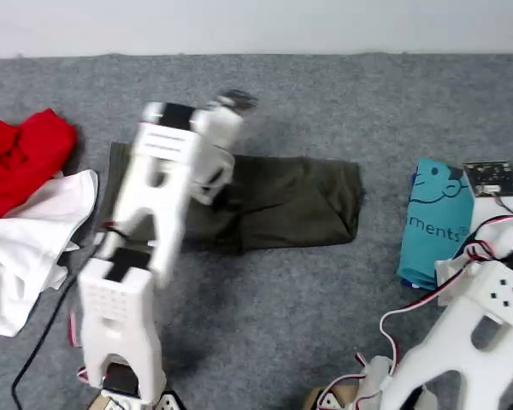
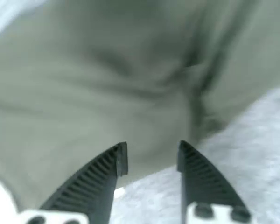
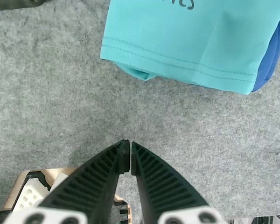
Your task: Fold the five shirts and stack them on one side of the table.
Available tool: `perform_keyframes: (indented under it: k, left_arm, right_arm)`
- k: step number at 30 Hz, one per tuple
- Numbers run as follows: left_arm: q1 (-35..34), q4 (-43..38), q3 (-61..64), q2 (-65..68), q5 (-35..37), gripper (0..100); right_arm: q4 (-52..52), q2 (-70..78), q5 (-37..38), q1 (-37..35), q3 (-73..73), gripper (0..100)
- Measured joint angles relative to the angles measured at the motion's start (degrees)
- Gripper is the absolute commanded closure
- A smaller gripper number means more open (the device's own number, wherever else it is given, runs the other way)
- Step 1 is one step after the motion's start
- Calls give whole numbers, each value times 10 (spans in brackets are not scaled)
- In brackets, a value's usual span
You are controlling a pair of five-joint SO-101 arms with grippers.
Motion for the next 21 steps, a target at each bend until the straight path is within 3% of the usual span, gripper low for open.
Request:
perform_keyframes:
  k: [5, 8, 21]
  left_arm:
    - [-141, -8, 0, 0, 4, 714]
    - [-189, -34, 0, 0, 6, 714]
    - [-233, -127, -27, 142, 7, 717]
  right_arm:
    - [0, 0, 0, 0, 0, 990]
    - [0, 0, 0, 0, 0, 990]
    - [0, 0, 0, 0, 0, 990]
